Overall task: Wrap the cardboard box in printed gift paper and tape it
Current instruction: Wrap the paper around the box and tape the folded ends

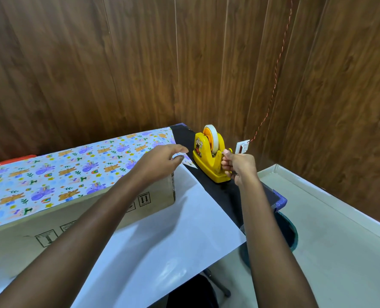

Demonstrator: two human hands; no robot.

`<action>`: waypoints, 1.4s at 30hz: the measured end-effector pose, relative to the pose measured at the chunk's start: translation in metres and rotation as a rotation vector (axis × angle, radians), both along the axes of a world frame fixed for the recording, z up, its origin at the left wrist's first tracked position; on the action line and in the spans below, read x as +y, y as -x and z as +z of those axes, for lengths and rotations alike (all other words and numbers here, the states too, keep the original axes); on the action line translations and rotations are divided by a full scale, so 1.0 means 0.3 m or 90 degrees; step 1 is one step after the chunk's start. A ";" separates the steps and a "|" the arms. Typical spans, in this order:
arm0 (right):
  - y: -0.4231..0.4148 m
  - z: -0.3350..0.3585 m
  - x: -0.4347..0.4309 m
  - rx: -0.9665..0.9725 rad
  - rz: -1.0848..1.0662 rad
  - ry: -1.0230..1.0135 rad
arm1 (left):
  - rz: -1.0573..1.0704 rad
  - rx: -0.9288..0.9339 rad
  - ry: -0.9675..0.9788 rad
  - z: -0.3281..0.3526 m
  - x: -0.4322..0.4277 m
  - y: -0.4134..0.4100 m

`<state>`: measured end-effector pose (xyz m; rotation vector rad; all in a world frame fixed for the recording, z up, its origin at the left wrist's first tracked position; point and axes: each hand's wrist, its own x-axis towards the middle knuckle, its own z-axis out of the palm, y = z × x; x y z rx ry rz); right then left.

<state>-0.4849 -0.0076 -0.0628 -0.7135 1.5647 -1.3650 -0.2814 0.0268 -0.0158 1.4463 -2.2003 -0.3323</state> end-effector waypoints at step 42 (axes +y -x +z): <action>-0.408 0.126 0.260 -0.128 0.411 0.183 | 0.137 -0.171 -0.120 0.014 0.234 -0.507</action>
